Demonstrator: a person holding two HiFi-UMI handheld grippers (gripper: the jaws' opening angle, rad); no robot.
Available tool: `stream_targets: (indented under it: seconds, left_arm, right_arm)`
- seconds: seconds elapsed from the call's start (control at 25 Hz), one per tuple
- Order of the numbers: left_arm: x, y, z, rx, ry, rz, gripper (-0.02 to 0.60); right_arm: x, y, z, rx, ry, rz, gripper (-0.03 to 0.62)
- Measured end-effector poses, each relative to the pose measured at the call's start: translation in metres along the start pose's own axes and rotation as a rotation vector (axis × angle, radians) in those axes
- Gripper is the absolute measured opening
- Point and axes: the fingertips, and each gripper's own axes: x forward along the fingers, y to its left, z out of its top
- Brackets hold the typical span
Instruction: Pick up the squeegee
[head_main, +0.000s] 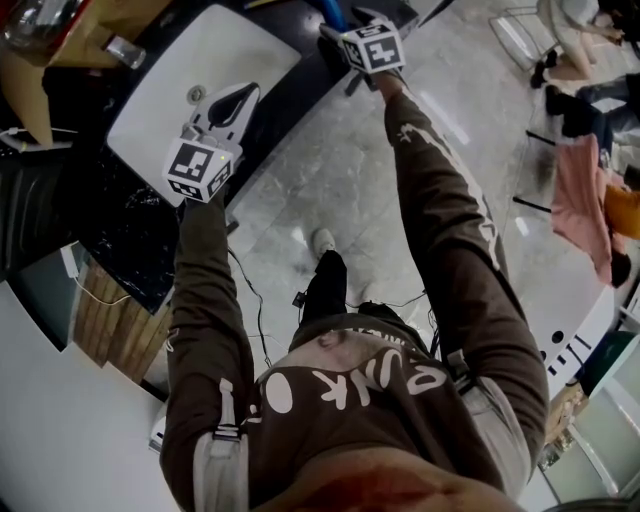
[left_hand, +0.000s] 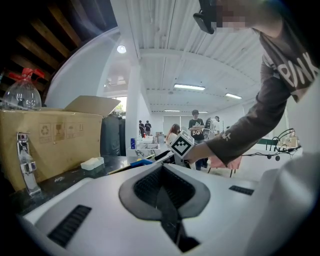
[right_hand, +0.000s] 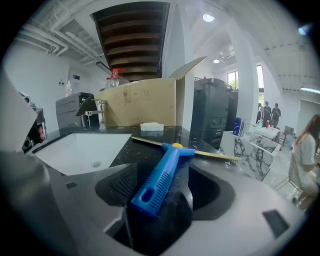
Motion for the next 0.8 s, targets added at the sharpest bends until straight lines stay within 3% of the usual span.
stream_targets:
  seconds: [0.4, 0.8]
  left_arm:
    - [0.006, 0.001, -0.003, 0.008, 0.012, -0.002, 0.002]
    - [0.005, -0.002, 0.006, 0.022, 0.009, -0.006, 0.002]
  right_arm:
    - [0.011, 0.006, -0.022, -0.065, 0.157, -0.019, 0.229]
    - [0.005, -0.006, -0.025, 0.021, 0.163, -0.099, 0.169]
